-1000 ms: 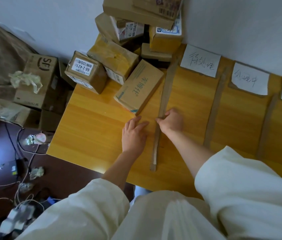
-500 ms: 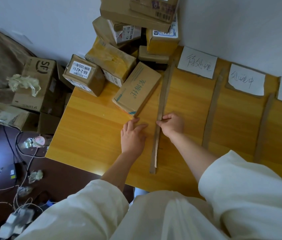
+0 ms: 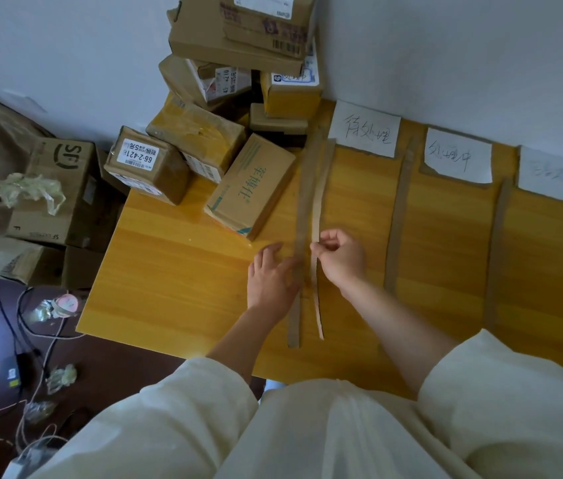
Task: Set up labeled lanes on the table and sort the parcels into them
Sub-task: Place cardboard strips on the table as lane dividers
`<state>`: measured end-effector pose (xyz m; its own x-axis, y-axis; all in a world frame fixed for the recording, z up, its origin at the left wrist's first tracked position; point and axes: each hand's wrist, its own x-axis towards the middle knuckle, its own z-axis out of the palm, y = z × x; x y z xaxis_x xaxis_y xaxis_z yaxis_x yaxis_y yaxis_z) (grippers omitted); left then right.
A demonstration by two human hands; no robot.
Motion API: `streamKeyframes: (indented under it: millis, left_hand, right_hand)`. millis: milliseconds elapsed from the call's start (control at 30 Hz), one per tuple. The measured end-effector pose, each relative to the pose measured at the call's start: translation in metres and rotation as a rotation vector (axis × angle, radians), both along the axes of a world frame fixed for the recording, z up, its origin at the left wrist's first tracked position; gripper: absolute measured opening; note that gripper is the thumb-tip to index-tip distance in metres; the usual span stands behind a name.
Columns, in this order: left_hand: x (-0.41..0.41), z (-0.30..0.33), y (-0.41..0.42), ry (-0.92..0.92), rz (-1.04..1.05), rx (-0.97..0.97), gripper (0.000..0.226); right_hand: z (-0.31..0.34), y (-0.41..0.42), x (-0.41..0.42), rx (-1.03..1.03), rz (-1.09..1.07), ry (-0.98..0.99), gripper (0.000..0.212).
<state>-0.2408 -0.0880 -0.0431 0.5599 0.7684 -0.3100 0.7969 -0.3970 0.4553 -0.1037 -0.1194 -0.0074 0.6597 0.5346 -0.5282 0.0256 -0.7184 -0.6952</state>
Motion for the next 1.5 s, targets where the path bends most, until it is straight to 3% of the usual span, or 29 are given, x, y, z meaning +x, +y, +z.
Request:
streamKeyframes:
  millis: [333, 567, 767, 967, 1333, 1500]
  left_hand:
    - [-0.002, 0.005, 0.003, 0.042, -0.015, -0.026, 0.049]
    - [0.01, 0.017, -0.008, -0.078, 0.04, -0.008, 0.017]
    - [0.043, 0.034, -0.037, -0.129, -0.035, -0.062, 0.025]
    - [0.096, 0.047, -0.085, -0.107, -0.135, -0.11, 0.017]
    - [0.229, 0.062, -0.205, 0.067, -0.399, -0.127, 0.037]
    - [0.271, 0.06, -0.247, 0.12, -0.478, -0.081, 0.043]
  right_hand:
    - [0.024, -0.042, 0.019, 0.108, -0.046, -0.03, 0.019]
    - [0.046, -0.081, 0.039, 0.201, -0.089, -0.106, 0.018]
    - [0.062, -0.126, 0.073, 0.269, -0.215, -0.113, 0.017]
    - [0.072, -0.191, 0.126, 0.287, -0.315, -0.124, 0.016]
    - [0.062, -0.335, 0.261, 0.3, -0.45, -0.124, 0.013]
    - [0.053, -0.377, 0.309, 0.297, -0.401, -0.093, 0.014]
